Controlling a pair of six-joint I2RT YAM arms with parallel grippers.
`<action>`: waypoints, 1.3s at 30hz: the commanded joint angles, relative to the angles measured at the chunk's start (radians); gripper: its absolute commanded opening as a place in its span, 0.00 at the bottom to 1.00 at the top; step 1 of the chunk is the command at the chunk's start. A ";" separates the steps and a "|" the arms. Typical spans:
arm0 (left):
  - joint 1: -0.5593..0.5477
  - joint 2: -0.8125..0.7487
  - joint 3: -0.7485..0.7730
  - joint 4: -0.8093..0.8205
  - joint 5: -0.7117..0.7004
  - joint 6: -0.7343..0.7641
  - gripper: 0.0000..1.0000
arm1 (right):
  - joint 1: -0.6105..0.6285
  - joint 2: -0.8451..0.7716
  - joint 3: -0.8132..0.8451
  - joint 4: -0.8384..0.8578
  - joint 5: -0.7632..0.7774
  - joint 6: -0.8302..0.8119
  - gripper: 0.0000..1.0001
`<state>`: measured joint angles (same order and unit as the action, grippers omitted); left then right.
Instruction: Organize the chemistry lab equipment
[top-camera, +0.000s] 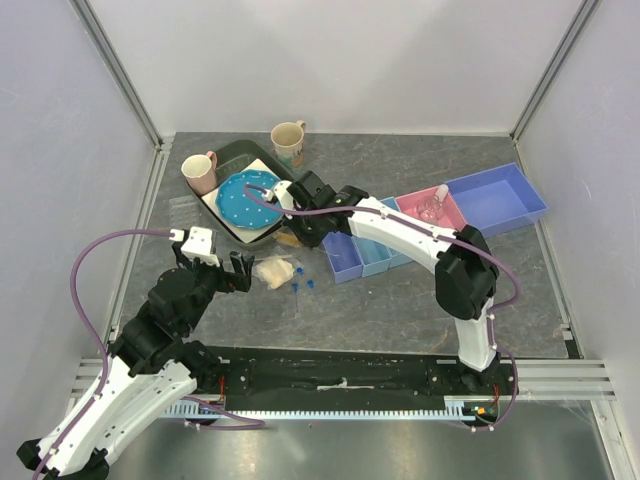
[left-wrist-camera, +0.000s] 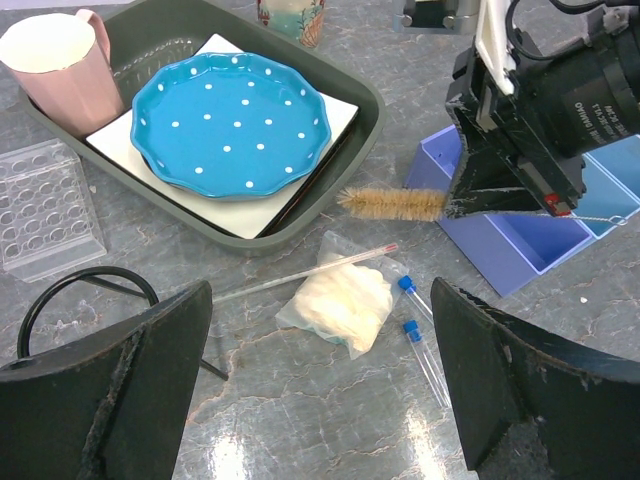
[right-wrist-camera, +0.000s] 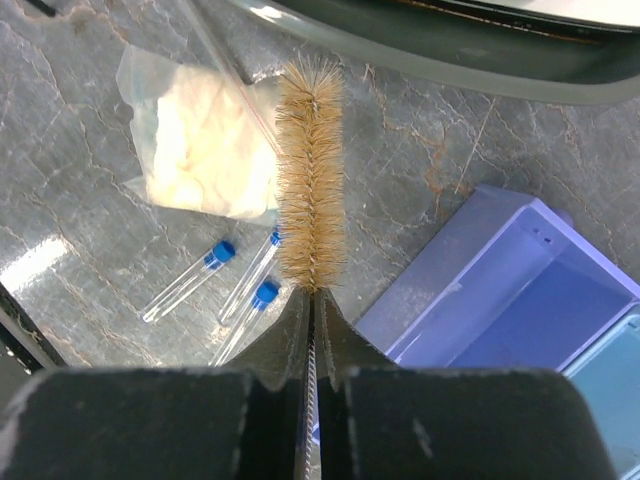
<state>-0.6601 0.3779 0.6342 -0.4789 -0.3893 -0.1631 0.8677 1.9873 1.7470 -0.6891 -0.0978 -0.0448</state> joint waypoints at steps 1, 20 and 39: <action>0.005 -0.002 -0.001 0.023 -0.016 0.023 0.96 | -0.006 -0.106 -0.032 0.014 0.000 -0.047 0.04; 0.005 -0.017 -0.001 0.025 0.006 0.022 0.96 | -0.764 -0.487 -0.231 -0.047 -0.169 -0.211 0.01; 0.005 -0.027 -0.004 0.029 0.017 0.022 0.96 | -1.317 -0.144 -0.047 -0.285 -0.398 -0.658 0.04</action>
<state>-0.6601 0.3527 0.6323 -0.4778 -0.3824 -0.1631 -0.4538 1.7882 1.6028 -0.8627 -0.3862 -0.5564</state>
